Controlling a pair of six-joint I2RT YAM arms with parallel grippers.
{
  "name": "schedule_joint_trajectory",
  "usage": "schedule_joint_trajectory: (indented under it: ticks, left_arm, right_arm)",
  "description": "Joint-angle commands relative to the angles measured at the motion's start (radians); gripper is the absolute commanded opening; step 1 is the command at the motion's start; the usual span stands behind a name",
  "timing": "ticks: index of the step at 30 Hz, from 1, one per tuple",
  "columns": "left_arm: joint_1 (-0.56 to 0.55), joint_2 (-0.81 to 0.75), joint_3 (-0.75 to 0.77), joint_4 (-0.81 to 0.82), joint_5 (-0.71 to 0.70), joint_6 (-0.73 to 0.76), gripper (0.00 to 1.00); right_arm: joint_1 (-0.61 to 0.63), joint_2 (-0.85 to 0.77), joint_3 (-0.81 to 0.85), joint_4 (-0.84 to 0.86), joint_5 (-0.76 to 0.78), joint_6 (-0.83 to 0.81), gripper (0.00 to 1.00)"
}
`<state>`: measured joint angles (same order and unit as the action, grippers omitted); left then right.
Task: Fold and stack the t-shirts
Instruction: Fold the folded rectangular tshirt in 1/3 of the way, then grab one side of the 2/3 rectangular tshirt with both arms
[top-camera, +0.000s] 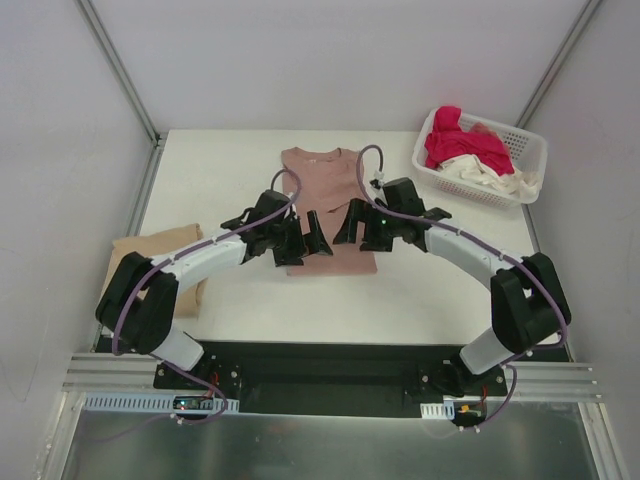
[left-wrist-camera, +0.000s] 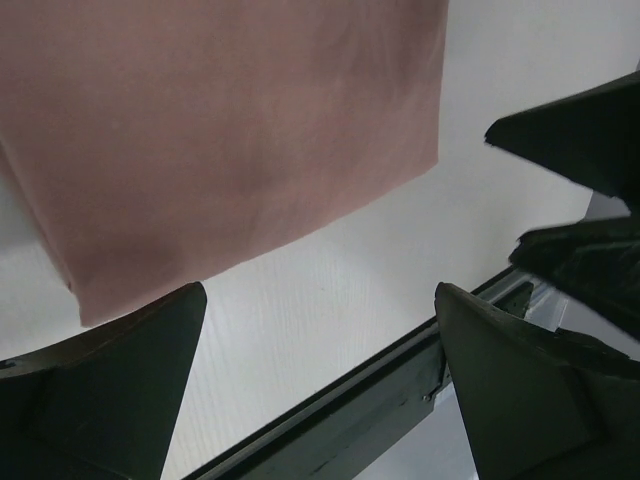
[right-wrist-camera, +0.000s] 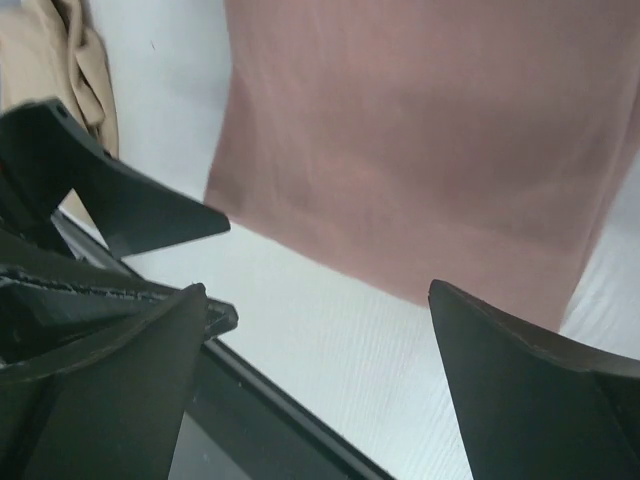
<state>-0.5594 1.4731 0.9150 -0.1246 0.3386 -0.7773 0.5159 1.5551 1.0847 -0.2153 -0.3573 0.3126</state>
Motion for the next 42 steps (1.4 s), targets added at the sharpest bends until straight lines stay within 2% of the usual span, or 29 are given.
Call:
schedule_joint_trajectory:
  ticks: [1, 9, 15, 19, 24, 30, 33, 35, 37, 42]
  left_arm:
    - [-0.025, 0.082, 0.030, 0.069, 0.053, -0.004, 0.99]
    - [-0.028, 0.150, -0.103, 0.074, -0.012, -0.010, 0.99]
    - [-0.025, 0.089, -0.192, 0.069, -0.049, -0.014, 0.99]
    - [-0.020, -0.015, -0.232, 0.019, -0.117, -0.001, 0.99]
    - [-0.016, -0.112, -0.231, -0.056, -0.161, 0.010, 0.99]
    - [-0.016, -0.260, -0.260, -0.081, -0.171, -0.011, 0.99]
    - [-0.019, -0.255, -0.275, -0.081, -0.162, -0.039, 0.99]
    - [-0.030, -0.235, -0.272, -0.083, -0.162, -0.051, 0.97]
    - [-0.039, -0.186, -0.262, -0.079, -0.167, -0.063, 0.89]
    - [-0.059, -0.045, -0.186, -0.076, -0.174, -0.071, 0.75]
  right_arm:
    - [0.003, 0.006, -0.100, 0.102, -0.137, 0.094, 0.97]
    - [-0.016, 0.103, -0.189, 0.102, -0.092, 0.091, 0.97]
    - [-0.042, 0.108, -0.256, 0.070, -0.003, 0.071, 0.97]
    - [-0.057, 0.057, -0.279, 0.007, 0.070, 0.040, 0.97]
    - [-0.060, -0.027, -0.276, -0.035, 0.054, -0.006, 0.97]
    - [-0.057, -0.205, -0.284, -0.074, 0.034, -0.020, 0.97]
    - [-0.057, -0.311, -0.293, -0.140, 0.120, -0.020, 0.97]
    - [-0.057, -0.340, -0.293, -0.188, 0.188, -0.024, 0.97]
    - [-0.060, -0.368, -0.302, -0.226, 0.271, -0.026, 0.97]
    - [-0.082, -0.354, -0.310, -0.217, 0.271, -0.069, 0.98]
